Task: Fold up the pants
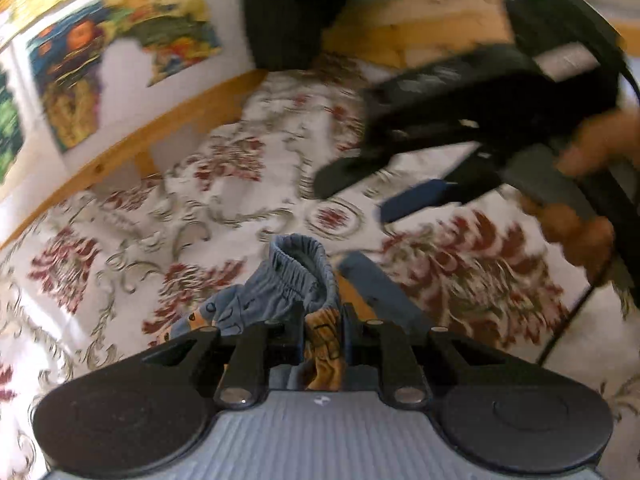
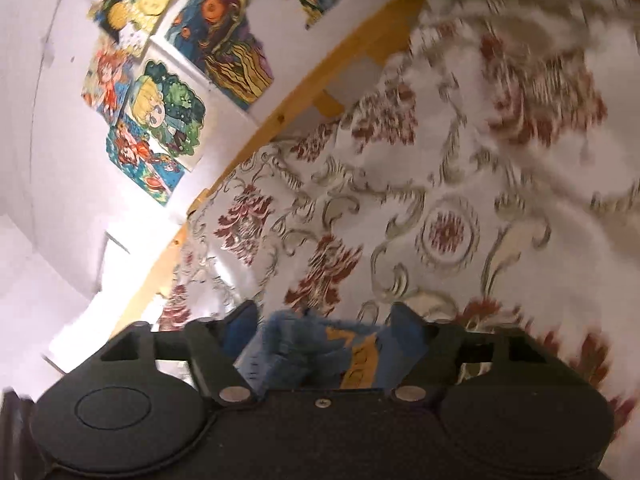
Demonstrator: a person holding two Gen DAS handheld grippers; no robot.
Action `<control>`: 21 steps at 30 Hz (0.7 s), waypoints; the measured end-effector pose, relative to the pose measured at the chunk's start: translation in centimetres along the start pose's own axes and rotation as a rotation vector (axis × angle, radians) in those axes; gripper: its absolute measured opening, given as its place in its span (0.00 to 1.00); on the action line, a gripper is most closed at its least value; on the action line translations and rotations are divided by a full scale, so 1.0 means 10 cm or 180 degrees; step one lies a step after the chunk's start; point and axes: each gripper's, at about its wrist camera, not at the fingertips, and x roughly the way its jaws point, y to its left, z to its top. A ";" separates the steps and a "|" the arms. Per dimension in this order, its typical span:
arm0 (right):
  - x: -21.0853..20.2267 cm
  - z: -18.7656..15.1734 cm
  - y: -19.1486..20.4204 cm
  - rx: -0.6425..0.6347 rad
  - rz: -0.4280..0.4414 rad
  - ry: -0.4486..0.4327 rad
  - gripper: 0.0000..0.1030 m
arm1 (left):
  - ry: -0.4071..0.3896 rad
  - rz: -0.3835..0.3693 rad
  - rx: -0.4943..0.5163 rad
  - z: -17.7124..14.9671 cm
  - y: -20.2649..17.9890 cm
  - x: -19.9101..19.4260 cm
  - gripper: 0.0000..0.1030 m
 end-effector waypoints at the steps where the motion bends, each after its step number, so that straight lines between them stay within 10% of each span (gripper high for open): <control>1: 0.03 -0.01 -0.03 0.0060 0.0035 0.0071 0.65 | 0.0021 -0.0012 0.0059 -0.01 -0.07 0.02 0.19; 10: 0.12 -0.09 -0.04 0.0011 -0.0084 0.0294 0.22 | 0.0010 0.0045 0.0334 0.07 -0.42 0.09 0.19; 21: 0.14 -0.15 -0.01 -0.0509 -0.0640 0.0427 0.18 | 0.0179 -0.0383 0.0125 -0.02 -0.43 0.22 0.40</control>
